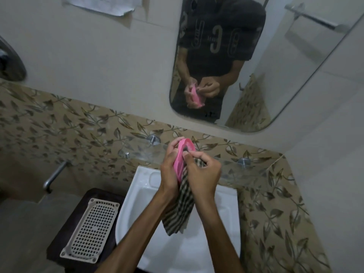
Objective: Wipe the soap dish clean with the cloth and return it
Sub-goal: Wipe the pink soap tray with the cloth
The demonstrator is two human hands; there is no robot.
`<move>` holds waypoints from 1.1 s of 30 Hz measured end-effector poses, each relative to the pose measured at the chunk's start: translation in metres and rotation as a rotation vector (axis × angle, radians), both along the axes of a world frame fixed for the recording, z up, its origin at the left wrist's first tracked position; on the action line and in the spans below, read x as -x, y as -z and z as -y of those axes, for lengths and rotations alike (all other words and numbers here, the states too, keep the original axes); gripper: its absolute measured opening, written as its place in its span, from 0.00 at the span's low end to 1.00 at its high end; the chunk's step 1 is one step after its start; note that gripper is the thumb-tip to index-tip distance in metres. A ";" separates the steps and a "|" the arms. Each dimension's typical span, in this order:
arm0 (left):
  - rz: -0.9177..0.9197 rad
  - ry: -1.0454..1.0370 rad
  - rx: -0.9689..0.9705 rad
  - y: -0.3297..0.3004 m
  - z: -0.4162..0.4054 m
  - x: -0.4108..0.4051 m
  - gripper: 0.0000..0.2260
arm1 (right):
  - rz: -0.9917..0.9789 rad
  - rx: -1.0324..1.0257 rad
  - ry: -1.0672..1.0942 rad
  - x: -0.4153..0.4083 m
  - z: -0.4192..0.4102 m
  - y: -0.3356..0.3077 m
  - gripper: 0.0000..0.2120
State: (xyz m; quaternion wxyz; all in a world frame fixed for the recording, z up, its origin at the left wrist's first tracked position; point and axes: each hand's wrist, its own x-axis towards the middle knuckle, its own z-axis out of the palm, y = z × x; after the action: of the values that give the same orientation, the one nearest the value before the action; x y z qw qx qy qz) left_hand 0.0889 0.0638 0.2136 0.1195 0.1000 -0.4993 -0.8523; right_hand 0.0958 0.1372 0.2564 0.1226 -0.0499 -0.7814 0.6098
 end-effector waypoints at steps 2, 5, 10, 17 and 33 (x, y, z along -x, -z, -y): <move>-0.036 0.014 -0.012 0.000 0.006 0.002 0.22 | -0.036 -0.011 -0.073 -0.022 0.002 0.013 0.11; -0.052 0.029 0.016 0.000 0.007 0.006 0.25 | 0.009 0.087 -0.089 -0.029 0.002 0.016 0.11; -0.051 0.015 0.031 0.008 0.001 0.001 0.22 | 0.079 0.106 -0.003 -0.006 -0.001 0.015 0.05; -0.055 0.014 0.105 0.012 -0.003 -0.002 0.21 | 0.106 0.174 0.036 -0.005 -0.004 0.022 0.02; 0.321 0.245 -0.318 0.014 0.012 -0.006 0.35 | -0.250 -0.192 -0.224 -0.039 -0.032 0.060 0.11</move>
State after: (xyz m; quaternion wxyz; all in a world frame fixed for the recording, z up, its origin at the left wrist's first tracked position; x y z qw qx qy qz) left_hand 0.0951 0.0514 0.1999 -0.0827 0.1902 -0.3798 -0.9015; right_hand 0.1350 0.1689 0.1964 0.1543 0.1253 -0.8155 0.5435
